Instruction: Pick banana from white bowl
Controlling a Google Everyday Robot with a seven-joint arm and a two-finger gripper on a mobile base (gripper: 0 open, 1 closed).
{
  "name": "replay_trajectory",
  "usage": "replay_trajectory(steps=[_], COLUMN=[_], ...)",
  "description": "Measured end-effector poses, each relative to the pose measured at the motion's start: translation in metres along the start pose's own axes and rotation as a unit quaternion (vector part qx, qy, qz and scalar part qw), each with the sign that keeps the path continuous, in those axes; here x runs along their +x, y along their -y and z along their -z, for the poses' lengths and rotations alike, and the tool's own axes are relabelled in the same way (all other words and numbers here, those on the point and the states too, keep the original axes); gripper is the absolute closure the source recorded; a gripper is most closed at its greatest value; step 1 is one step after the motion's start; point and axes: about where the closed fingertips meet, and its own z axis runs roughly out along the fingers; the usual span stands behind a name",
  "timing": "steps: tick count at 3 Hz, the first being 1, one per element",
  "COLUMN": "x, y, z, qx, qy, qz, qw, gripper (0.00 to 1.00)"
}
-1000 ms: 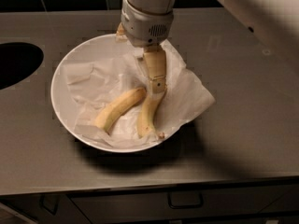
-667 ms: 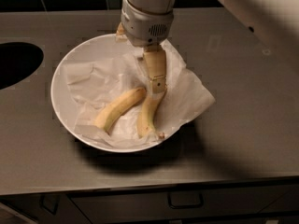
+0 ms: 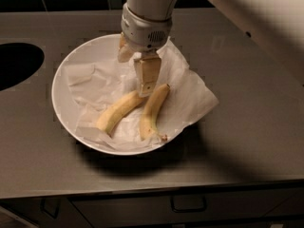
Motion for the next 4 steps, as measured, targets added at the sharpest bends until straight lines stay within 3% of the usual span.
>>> replay_trajectory(steps=[2, 4], x=[-0.002, -0.013], y=[0.004, 0.006], z=[-0.026, -0.046], qx=[-0.019, -0.037], qy=[0.024, 0.028], qz=[0.003, 0.012], qw=[0.9995, 0.9988], gripper=[0.24, 0.28])
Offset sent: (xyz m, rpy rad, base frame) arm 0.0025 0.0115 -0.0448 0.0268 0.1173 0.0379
